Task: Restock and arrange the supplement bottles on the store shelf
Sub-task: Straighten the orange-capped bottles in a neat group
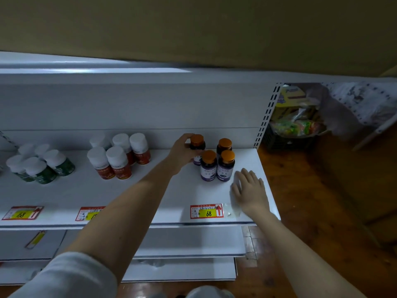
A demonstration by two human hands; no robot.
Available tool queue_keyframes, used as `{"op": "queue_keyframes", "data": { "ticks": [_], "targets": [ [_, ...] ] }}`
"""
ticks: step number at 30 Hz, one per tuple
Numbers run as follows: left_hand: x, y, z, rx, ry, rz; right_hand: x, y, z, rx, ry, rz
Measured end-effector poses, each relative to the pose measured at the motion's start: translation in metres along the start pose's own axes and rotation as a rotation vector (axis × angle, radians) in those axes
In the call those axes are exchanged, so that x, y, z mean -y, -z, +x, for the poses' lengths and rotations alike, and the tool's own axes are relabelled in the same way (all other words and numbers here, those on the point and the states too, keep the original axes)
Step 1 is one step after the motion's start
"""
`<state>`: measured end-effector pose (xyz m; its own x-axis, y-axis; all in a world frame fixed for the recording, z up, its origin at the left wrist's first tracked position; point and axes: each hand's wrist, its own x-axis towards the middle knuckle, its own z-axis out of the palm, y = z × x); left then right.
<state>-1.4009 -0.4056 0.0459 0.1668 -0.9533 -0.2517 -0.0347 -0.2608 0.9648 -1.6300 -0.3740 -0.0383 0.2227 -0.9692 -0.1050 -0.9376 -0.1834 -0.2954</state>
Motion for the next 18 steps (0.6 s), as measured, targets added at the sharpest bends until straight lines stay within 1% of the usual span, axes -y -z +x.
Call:
{"op": "queue_keyframes", "data": {
  "ticks": [5, 11, 18],
  "targets": [
    [0.007, -0.006, 0.011, 0.058, 0.039, 0.015, -0.001, -0.008, -0.005, -0.064, 0.006, 0.024],
    [0.002, -0.012, 0.017, 0.139, 0.119, -0.040, -0.004, -0.011, -0.002, -0.069, 0.001, 0.025],
    [0.000, -0.013, 0.021, 0.078, 0.148, -0.007, -0.003, -0.011, -0.001, -0.065, -0.014, 0.015]
  ]
}}
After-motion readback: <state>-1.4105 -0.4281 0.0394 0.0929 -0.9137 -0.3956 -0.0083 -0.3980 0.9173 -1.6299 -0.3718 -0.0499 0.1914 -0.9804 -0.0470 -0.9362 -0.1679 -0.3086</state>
